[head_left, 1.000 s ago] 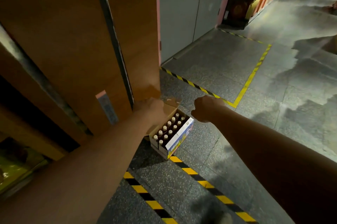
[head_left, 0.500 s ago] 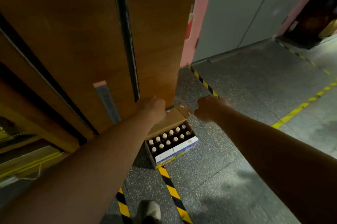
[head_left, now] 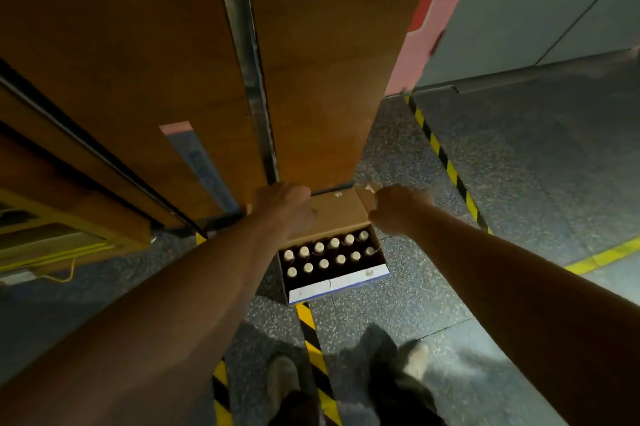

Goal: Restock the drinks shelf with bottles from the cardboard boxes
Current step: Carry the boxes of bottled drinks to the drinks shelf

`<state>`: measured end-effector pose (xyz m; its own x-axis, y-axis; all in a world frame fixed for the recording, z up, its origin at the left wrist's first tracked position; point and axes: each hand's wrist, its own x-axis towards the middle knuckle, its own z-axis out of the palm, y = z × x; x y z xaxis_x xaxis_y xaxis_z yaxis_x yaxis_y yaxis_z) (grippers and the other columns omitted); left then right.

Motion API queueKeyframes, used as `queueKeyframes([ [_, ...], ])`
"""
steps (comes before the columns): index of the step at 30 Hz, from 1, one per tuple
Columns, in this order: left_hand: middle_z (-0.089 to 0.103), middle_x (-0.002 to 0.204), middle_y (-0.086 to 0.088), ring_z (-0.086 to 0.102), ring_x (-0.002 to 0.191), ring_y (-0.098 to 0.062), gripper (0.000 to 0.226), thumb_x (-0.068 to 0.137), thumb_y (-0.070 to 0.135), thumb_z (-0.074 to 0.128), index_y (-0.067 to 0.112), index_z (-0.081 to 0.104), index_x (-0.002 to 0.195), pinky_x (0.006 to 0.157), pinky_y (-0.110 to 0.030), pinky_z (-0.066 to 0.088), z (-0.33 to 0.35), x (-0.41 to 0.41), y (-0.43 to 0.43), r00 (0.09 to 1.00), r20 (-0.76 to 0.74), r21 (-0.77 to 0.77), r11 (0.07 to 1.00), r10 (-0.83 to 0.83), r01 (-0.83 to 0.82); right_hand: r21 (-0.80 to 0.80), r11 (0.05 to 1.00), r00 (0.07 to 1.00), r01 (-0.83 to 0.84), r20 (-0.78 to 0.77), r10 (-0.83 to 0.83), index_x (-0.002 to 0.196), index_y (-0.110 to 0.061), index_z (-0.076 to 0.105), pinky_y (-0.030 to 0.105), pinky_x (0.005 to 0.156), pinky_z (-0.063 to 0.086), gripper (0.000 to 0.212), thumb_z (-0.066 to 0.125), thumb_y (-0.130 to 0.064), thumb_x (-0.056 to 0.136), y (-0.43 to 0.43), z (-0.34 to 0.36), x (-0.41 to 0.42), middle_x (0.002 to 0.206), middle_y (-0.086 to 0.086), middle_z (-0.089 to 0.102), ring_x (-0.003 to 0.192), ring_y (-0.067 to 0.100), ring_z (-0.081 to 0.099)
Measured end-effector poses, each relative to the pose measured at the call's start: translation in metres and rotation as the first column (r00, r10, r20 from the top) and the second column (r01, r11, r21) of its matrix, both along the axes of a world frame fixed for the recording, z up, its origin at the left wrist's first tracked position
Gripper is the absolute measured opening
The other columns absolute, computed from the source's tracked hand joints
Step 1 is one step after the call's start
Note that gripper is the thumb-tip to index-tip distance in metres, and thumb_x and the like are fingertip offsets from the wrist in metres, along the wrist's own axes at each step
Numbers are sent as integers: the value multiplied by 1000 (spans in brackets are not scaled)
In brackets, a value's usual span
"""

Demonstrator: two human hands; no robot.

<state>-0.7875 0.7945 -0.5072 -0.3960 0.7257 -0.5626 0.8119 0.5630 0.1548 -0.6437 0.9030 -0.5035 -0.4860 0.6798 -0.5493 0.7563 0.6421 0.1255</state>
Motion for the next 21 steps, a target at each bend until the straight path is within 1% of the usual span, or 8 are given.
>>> queueKeyframes([
  [2,56,96,-5,55,87,-24,18,94,33,45,18,54,95,69,-32,41,-17,7,0,1000,-9,-38,999,-16,16,-28,997,997,-71,42,72,129,-11,50,37,89,42,43,45,-34,94,13,-20,-2,130,12,55,115,30,54],
  [4,59,103,-7,56,89,-27,20,93,36,46,17,52,92,71,-34,43,-35,13,-2,1000,-17,-79,997,11,-13,-54,987,987,-150,52,152,130,-11,50,38,90,43,44,43,-36,94,26,-39,-5,132,14,53,116,30,53],
  [10,54,89,-3,55,87,-26,29,95,39,44,16,56,108,76,-35,46,-79,32,23,985,-51,-161,972,164,-170,-155,941,951,-301,25,309,126,-13,52,34,79,39,40,42,-35,95,65,-87,-2,126,11,57,111,29,56],
  [12,54,89,-2,55,87,-26,27,94,38,44,17,56,107,75,-34,44,-100,39,36,979,-24,-163,965,204,-205,-181,935,948,-306,30,316,123,-13,53,36,79,38,38,43,-35,94,75,-109,2,122,10,59,110,29,56],
  [15,60,102,-4,57,92,-25,28,93,39,48,19,58,108,73,-32,43,-129,45,44,967,-2,-164,954,254,-250,-225,935,958,-273,28,286,119,-12,55,38,88,43,36,44,-33,93,81,-145,5,118,12,60,107,31,56],
  [17,61,105,-5,56,91,-26,27,93,39,49,17,57,106,73,-32,43,-157,45,45,965,1,-176,950,263,-259,-248,936,965,-251,12,262,119,-11,56,37,84,43,37,44,-34,93,84,-176,7,119,14,60,108,32,57],
  [19,60,111,-8,57,100,-29,26,93,38,49,16,54,106,80,-34,47,-189,46,42,958,2,-173,943,288,-284,-269,936,972,-226,3,236,119,-11,58,36,82,43,38,44,-35,93,85,-210,13,119,14,60,108,33,58],
  [21,58,119,-8,56,108,-29,33,92,39,50,17,54,117,86,-35,47,-225,47,37,955,-10,-171,940,298,-295,-275,938,975,-209,12,220,120,-13,57,35,82,42,37,44,-34,93,87,-245,20,120,13,59,110,32,57],
])
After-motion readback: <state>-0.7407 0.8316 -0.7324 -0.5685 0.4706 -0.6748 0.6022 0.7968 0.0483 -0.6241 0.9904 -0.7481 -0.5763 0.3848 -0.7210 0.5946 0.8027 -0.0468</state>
